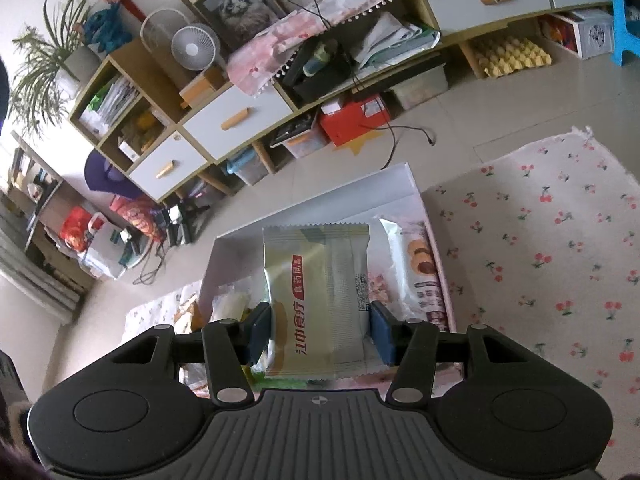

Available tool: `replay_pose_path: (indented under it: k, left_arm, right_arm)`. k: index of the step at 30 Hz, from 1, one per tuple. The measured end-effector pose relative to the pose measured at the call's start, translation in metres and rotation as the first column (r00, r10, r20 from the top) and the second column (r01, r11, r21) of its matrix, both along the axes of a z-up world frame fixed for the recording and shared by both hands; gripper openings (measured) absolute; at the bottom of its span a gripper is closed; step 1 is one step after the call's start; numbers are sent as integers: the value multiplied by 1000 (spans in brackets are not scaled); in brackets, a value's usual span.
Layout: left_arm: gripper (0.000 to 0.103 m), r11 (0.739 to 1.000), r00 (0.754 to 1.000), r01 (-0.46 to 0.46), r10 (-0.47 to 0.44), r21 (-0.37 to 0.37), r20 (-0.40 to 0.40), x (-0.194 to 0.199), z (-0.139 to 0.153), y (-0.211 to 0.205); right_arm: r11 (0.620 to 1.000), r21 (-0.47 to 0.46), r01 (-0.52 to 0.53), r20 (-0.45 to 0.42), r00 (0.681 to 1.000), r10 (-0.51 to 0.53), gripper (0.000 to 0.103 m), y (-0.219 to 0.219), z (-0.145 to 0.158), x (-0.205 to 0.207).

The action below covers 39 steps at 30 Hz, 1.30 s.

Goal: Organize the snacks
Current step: 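Carry both bags into the pink box and open both tools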

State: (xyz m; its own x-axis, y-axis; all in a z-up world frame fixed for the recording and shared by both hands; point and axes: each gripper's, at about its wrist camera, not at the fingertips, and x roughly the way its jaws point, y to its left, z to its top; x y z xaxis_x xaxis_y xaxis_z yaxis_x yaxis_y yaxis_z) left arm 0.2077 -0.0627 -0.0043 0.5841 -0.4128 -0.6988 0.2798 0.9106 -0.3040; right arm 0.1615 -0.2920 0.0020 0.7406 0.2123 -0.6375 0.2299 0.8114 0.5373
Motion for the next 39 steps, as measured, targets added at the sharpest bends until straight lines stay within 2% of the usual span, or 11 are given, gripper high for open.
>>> replay_pose_path:
  k: [3, 9, 14, 22, 24, 33, 39]
  left_arm:
    - [37, 1000, 1000, 3, -3, 5, 7, 2, -4, -3]
    - [38, 1000, 1000, -14, 13, -25, -21, 7, -10, 0]
    - [38, 1000, 1000, -4, 3, -23, -16, 6, -11, -2]
    - [49, 1000, 1000, -11, 11, -20, 1, 6, -10, -3]
    - [51, 1000, 1000, -13, 13, -16, -3, 6, -10, -3]
    - [59, 1000, 1000, -15, 15, -3, -10, 0, -6, 0]
    - [66, 998, 1000, 3, -4, 69, 6, -16, 3, 0]
  right_arm:
    - [1000, 26, -6, -4, 1000, 6, 53, 5, -6, 6]
    - [1000, 20, -14, -22, 1000, 14, 54, 15, -15, 15]
    - [1000, 29, -7, -34, 999, 8, 54, 14, -20, 17]
    - [998, 60, 1, -34, 999, 1, 61, 8, -20, 16]
    - [998, 69, 2, -35, 999, 0, 66, 7, -20, 16]
    - [998, 62, 6, -35, 999, -4, 66, 4, -15, 10]
    - [999, 3, -33, -49, 998, 33, 69, 9, -4, -3]
